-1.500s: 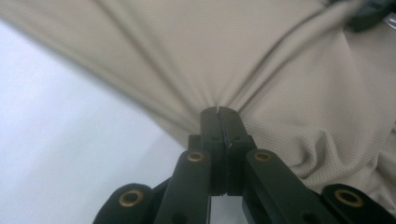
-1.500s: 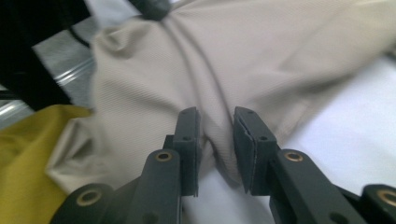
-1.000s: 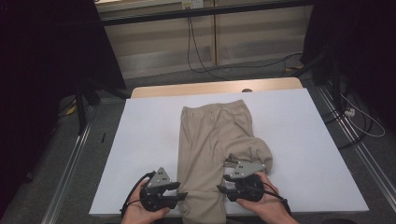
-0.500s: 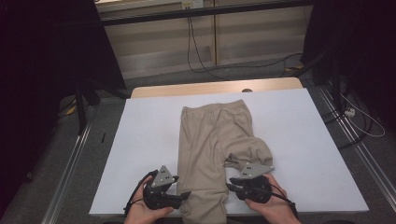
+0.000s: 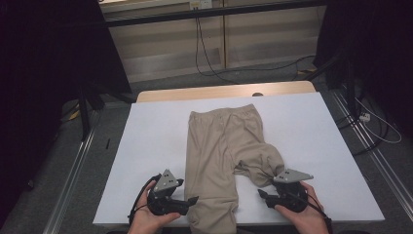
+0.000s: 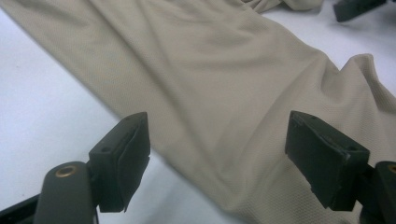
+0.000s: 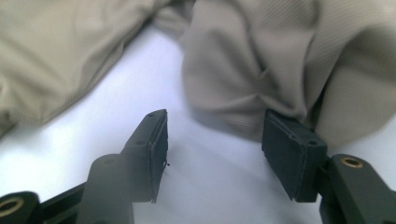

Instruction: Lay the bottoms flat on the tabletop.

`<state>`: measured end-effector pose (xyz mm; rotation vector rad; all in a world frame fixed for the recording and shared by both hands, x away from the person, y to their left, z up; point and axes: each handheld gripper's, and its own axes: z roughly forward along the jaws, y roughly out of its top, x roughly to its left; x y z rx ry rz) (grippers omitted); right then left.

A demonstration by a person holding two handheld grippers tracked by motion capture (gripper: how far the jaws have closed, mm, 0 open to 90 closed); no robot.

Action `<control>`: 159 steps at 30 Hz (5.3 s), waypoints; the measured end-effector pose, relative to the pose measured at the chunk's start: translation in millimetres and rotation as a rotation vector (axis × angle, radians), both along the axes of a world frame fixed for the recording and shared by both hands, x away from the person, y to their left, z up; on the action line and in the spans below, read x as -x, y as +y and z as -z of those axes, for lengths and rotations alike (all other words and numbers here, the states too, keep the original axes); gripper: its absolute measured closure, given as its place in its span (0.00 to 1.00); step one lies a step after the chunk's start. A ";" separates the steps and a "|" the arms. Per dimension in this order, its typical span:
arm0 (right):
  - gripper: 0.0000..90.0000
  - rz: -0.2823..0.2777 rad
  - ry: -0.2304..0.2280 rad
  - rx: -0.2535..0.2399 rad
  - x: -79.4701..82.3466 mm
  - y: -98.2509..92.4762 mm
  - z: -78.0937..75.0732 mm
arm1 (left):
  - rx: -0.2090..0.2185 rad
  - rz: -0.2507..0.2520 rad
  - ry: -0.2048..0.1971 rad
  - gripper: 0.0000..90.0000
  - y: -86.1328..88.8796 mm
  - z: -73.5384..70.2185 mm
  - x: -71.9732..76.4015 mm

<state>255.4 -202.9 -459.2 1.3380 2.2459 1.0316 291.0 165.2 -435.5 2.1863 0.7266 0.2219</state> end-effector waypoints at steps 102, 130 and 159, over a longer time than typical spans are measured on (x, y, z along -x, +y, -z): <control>0.86 -0.246 0.012 0.015 20.2 5.2 -7.0 | 0.013 -0.035 -0.025 0.20 2.9 -1.7 -11.3; 0.39 -0.134 -0.043 -0.051 2.1 -18.0 -22.1 | 0.012 -0.028 -0.024 0.20 0.9 -0.9 -12.2; 0.43 0.054 -0.167 -0.058 -82.9 -22.8 -30.1 | 0.016 -0.033 -0.024 0.20 4.2 -1.8 -12.0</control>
